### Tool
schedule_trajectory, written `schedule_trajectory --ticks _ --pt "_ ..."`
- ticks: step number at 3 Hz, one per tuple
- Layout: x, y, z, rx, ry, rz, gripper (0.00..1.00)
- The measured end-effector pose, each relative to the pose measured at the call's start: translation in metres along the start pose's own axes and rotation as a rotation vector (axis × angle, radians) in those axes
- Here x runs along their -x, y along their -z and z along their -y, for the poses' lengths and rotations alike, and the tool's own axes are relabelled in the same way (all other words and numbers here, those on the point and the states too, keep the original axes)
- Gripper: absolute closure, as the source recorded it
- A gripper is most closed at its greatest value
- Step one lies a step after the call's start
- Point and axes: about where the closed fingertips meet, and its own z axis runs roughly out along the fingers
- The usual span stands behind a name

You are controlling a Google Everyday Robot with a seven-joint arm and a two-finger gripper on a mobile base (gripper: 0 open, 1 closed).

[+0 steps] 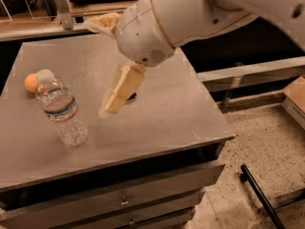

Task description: Knock water bottle over

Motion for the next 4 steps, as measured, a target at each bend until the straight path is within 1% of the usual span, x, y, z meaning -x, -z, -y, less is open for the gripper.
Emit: schedule_trajectory --ticks 1,2,3,4 --pt "0.012 -0.044 0.026 0.011 0.013 0.212 0.00" --pt "0.013 -0.083 0.032 0.111 -0.023 0.319 0.00" --pt "0.002 -0.108 0.010 0.233 -0.141 0.341 0.00" --pt "-0.001 -0.115 0.002 0.266 -0.178 0.339 0.00"
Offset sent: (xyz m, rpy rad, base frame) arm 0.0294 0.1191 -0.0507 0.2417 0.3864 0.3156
